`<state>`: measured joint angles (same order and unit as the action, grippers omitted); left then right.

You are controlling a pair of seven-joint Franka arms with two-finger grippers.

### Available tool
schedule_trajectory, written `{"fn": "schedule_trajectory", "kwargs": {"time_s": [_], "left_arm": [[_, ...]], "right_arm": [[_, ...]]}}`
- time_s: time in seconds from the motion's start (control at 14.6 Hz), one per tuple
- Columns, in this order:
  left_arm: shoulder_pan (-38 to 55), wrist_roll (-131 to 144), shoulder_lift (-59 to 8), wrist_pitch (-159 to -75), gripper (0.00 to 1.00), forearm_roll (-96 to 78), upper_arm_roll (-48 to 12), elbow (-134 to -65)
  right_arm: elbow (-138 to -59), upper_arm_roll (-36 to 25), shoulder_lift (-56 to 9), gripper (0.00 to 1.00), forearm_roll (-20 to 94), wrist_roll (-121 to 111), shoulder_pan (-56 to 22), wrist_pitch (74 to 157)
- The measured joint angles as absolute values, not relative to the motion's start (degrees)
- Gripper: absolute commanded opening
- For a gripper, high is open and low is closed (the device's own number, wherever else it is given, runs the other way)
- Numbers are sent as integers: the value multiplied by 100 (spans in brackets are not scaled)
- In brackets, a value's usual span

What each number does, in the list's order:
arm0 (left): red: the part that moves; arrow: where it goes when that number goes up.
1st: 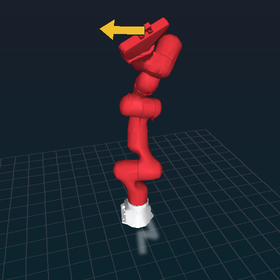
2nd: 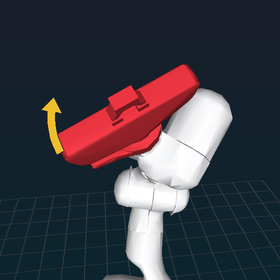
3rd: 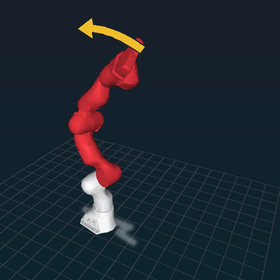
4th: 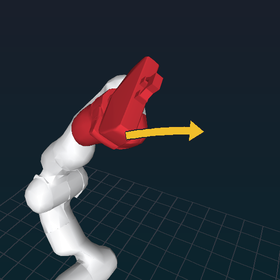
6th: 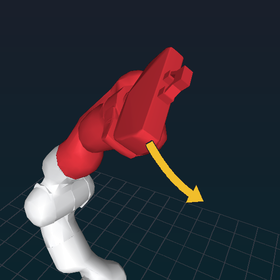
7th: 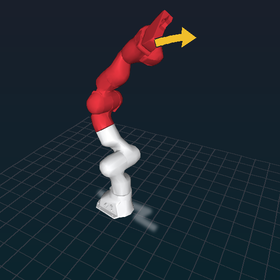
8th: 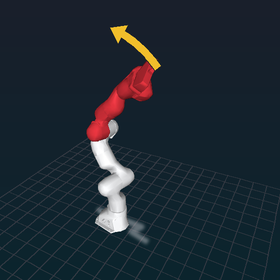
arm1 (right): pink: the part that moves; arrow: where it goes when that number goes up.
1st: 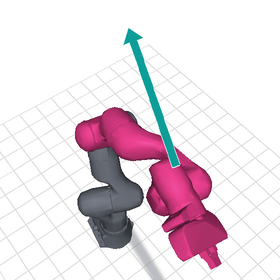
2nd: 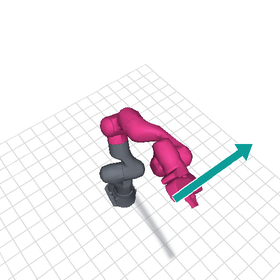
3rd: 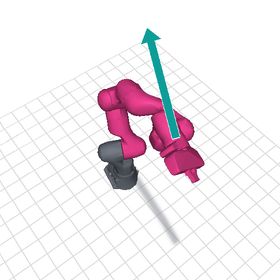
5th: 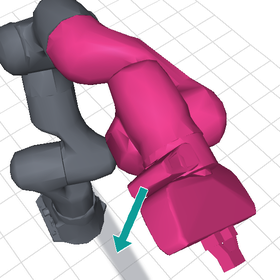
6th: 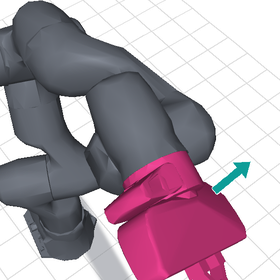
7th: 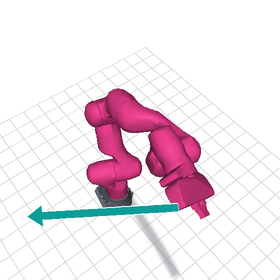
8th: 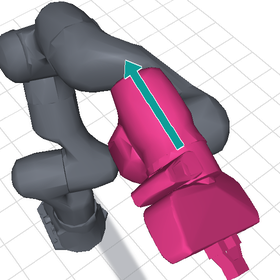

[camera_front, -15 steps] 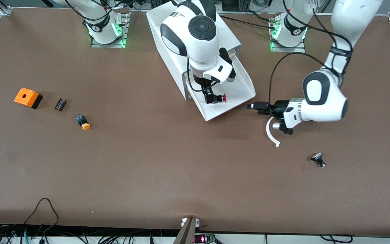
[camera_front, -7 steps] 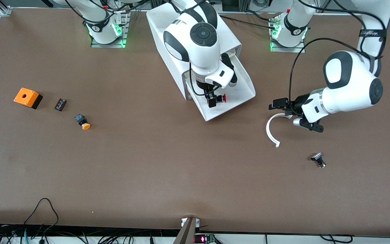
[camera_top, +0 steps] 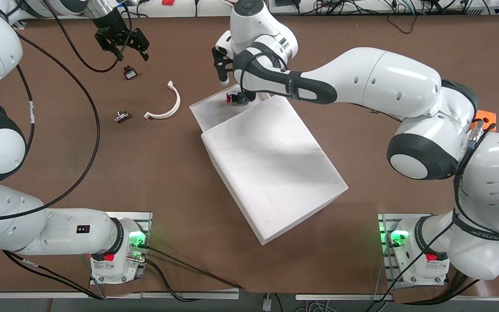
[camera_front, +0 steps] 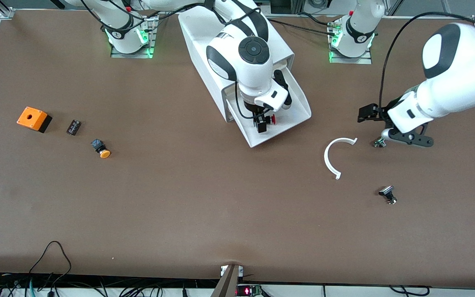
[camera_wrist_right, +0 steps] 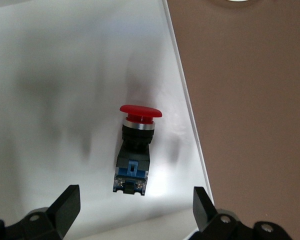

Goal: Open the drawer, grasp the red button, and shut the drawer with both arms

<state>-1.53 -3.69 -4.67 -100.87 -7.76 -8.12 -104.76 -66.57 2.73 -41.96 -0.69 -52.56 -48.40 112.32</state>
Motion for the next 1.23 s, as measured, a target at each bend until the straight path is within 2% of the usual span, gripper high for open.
{"fn": "schedule_trajectory", "kwargs": {"time_s": [0.55, 0.75, 1.23], "left_arm": [[-158, -68, -411, -8850, 100, 112, -388, -9368], [-150, -64, -410, -8748, 100, 276, -388, -9086], [-145, 58, -411, -8744, 100, 280, -380, -8961]], "right_arm": [[-6657, 368, -4318, 100, -69, -4684, -4906, 11299], [-6657, 450, -4334, 100, -69, -4585, -4938, 11301], [-6657, 445, -4471, 100, -70, -4477, -4922, 11357]]}}
